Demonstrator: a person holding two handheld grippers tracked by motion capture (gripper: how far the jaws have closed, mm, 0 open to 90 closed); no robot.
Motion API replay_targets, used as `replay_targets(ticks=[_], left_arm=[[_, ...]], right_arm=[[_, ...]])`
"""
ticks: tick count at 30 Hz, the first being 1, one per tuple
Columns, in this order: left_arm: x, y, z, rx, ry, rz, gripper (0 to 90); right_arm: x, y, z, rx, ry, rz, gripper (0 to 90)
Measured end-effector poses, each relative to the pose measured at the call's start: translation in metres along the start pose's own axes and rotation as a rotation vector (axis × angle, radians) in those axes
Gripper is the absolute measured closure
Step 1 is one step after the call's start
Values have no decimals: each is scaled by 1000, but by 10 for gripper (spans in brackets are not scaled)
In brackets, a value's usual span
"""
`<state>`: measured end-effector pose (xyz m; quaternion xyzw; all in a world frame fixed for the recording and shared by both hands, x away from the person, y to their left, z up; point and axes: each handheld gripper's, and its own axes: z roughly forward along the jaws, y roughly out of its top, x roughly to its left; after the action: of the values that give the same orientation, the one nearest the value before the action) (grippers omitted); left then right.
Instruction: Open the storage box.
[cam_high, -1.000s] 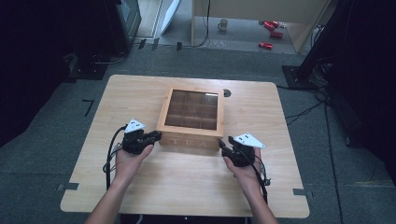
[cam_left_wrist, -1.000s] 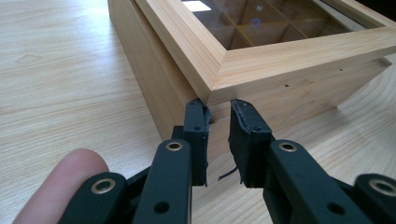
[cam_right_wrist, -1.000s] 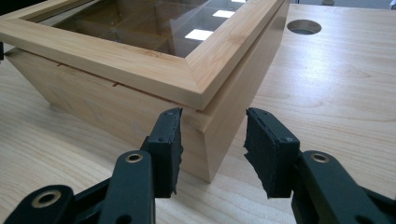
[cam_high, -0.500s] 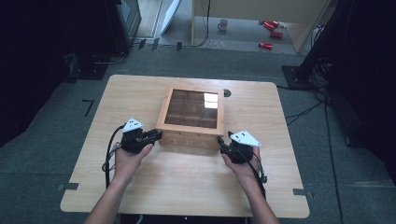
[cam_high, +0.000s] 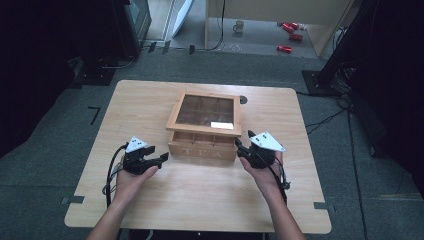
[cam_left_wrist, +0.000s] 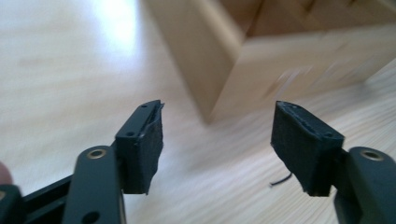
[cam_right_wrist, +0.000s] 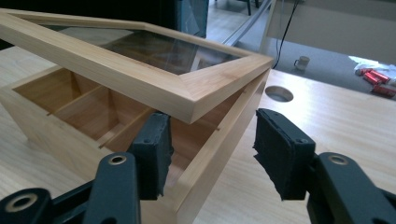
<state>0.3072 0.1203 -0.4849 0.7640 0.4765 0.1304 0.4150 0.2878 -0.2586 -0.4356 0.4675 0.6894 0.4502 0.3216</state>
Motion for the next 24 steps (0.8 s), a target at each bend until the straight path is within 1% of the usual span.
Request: replay_targets(ticks=[1,2,3,5,7,8,10,11,12,13,14,16,17,20,23,24], left_arm=[[2,-4,1,12,8,-4,333],[4,-8,2,30,16,1,323],[4,-8,2,30,16,1,316],[7,-17,1,49,34,4,306],[8,-19,1,54,40,7,295],[8,-22,2,62,46,11,290],[5,-28,6,83,77,44,274],[5,-28,6,83,77,44,267],[2,-29,8,91,90,62,253],[2,-29,8,91,90,62,244],[-1,-29,10,98,102,85,240],[-4,-31,11,103,117,115,225],[-5,-31,11,103,122,126,220],[-9,-33,14,102,146,155,192],[-10,-33,15,98,150,148,170],[-10,-34,15,95,152,145,162]], right_arm=[[-1,2,0,-1,0,-2,455],[-1,4,0,-2,-2,-7,442],[-2,6,0,0,-2,-14,432],[-4,8,0,-2,0,-20,415],[-5,9,1,-6,2,-25,408],[-6,10,2,-17,5,-32,395],[-7,11,3,-25,5,-30,390],[-7,11,3,-25,5,-30,390],[-6,12,6,-27,-5,-37,390],[-6,12,6,-27,-5,-37,390],[-5,12,8,-32,-15,-42,390],[-4,13,9,-40,-18,-39,390],[-5,15,10,-45,-20,-33,390],[-6,18,11,-52,-22,-36,390],[-6,22,12,-54,-26,-37,390],[-6,26,14,-57,-29,-39,390]])
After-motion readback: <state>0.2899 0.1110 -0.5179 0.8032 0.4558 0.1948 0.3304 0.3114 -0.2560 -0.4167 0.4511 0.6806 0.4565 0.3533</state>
